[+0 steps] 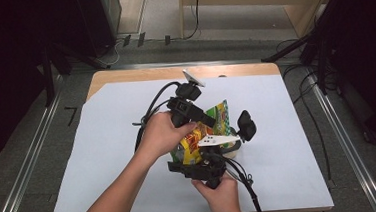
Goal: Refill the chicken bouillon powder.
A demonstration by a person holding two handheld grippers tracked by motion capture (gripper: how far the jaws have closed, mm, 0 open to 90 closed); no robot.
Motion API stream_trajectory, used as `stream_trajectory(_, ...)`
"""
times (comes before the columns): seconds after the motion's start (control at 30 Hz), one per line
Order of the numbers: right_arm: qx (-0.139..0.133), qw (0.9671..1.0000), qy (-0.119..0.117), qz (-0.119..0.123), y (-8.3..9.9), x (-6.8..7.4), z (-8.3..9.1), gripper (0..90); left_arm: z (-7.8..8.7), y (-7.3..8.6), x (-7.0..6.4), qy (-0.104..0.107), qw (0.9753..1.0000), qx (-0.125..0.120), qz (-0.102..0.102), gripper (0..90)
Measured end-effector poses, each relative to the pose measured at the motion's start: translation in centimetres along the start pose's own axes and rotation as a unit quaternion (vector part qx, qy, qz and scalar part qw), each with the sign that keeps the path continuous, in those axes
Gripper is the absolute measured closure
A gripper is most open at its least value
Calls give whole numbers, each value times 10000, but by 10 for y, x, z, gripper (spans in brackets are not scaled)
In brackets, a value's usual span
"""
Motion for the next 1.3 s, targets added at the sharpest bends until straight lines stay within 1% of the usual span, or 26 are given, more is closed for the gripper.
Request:
stream_trajectory(0.07,11,10000,13,14,0,0,0,684,0,0,0,4,10000,-21,34,849)
stream_trajectory(0.1,10,10000,13,23,0,1,-1,684,1,1,-1,-9,10000,-11,0,848)
stream_trajectory(0.23,16,10000,37,61,-1,2,0,683,2,0,-3,-27,10000,0,-11,849)
stream_trajectory(0.3,-10,9999,51,94,-2,3,1,682,2,-1,-4,-22,10000,-10,40,849)
stream_trajectory(0.33,-13,9999,42,100,-2,3,1,682,2,0,-3,-31,10000,15,2,849)
stream_trajectory(0.43,10,10000,26,59,-2,3,1,682,2,-1,-3,-28,10000,16,18,849)
stream_trajectory(0.57,-5,9999,33,97,-4,3,2,682,3,-3,-4,-30,10000,5,18,849)
stream_trajectory(0.67,-40,10000,-5,69,-6,4,3,682,3,-5,-6,-111,9999,48,0,849)
stream_trajectory(0.77,-36,10000,-39,-5,-6,4,4,682,1,-6,-5,-133,9998,119,18,849)
stream_trajectory(0.9,-28,9999,-74,-106,-5,3,4,683,-2,-7,-3,-73,9997,202,72,849)
stream_trajectory(1.0,-44,9998,-86,-146,-6,2,5,683,-3,-8,-4,-72,9997,223,67,849)
stream_trajectory(1.3,-77,9999,-65,-140,-5,1,5,687,-4,-8,-4,-45,9997,235,26,849)
Point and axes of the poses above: each handheld gripper's, and its own axes: z roughly backward along the jaws, y roughly out of its underside, x roughly to its left, the point moved 8 cm from there along -z, roughly forward along the jaws
